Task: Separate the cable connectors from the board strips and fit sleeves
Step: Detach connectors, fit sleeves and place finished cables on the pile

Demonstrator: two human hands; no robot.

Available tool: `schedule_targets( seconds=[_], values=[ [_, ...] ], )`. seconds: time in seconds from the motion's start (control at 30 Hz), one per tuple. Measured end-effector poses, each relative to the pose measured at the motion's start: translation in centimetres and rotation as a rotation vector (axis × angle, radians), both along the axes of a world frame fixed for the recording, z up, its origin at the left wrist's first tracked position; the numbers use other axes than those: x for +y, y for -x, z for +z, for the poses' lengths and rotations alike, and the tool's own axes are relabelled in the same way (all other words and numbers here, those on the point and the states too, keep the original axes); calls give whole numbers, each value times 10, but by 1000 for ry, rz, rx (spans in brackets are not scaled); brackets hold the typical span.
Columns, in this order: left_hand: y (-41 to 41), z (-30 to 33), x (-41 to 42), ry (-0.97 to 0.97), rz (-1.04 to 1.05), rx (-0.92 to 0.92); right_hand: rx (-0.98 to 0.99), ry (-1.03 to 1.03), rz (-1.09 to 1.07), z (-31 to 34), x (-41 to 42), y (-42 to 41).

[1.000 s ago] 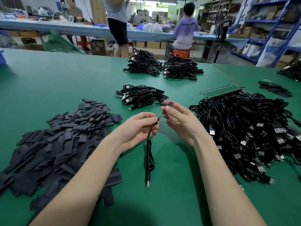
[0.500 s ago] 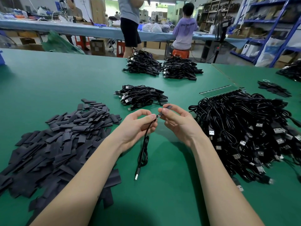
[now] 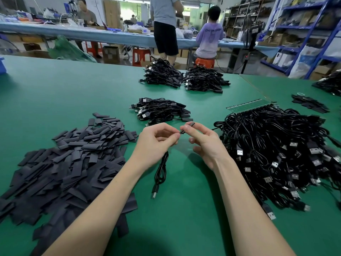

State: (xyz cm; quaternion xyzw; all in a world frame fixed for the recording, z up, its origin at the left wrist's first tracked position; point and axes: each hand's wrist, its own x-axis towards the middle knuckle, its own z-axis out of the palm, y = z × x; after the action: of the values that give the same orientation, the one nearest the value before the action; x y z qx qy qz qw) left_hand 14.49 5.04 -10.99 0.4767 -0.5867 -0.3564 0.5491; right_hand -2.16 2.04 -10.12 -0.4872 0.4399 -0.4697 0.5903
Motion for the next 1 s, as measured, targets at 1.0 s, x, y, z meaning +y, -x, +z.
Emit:
schedule_targets(
  seconds=[1.0],
  values=[
    [-5,9,-3,-360,49,-303,-151,162,-303,-9,2,-26]
  ],
)
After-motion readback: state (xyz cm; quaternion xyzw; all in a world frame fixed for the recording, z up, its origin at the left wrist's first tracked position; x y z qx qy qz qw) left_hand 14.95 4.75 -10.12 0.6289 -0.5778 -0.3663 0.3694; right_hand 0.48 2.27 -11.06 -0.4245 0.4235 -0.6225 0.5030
